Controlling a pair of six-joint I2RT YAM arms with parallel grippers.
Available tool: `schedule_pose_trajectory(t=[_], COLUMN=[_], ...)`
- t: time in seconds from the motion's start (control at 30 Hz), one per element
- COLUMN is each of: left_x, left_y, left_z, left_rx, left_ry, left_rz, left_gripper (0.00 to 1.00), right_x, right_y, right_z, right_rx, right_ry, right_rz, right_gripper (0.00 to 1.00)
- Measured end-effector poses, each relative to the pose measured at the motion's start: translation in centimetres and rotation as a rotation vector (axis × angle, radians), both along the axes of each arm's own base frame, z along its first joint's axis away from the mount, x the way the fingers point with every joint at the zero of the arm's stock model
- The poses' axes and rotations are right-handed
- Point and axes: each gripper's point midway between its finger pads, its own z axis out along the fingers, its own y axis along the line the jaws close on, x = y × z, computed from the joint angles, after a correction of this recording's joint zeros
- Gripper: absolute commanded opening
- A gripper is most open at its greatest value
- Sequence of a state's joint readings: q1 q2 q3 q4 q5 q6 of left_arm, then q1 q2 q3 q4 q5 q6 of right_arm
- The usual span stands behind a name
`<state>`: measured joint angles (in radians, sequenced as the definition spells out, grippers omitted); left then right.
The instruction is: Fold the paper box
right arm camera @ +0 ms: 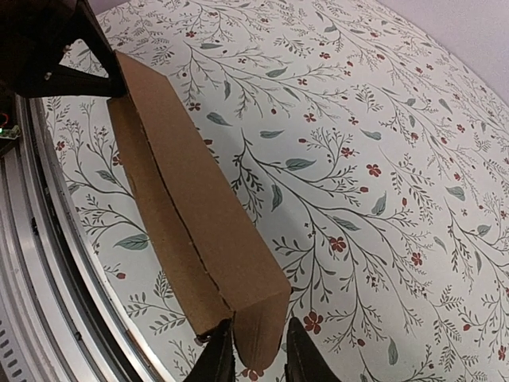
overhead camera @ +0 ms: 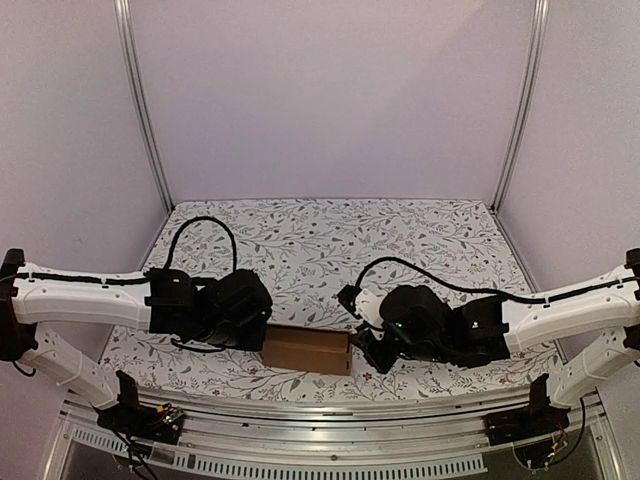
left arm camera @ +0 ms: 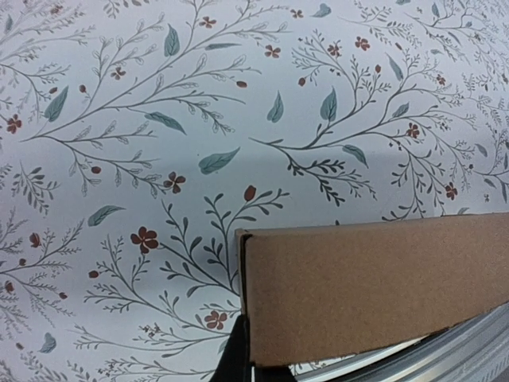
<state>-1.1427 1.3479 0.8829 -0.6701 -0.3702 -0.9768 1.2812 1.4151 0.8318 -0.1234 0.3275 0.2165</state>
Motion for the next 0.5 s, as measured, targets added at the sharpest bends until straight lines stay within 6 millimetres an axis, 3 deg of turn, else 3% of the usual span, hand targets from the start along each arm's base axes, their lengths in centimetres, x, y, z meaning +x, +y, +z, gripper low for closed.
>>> schedule_pose_trajectory(t=[0.5], left_x=[-0.02], left_y=[-0.02], left_z=[0.02], left_rx=[0.001], left_ry=[-0.002], left_rz=[0.003], left_gripper=[0.00], right_x=[-0.70], right_y=[-0.53], right_z=[-0.32], right_rx=[-0.046], right_ry=[-0.019], right_rz=[-0.020], right_gripper=[0.11])
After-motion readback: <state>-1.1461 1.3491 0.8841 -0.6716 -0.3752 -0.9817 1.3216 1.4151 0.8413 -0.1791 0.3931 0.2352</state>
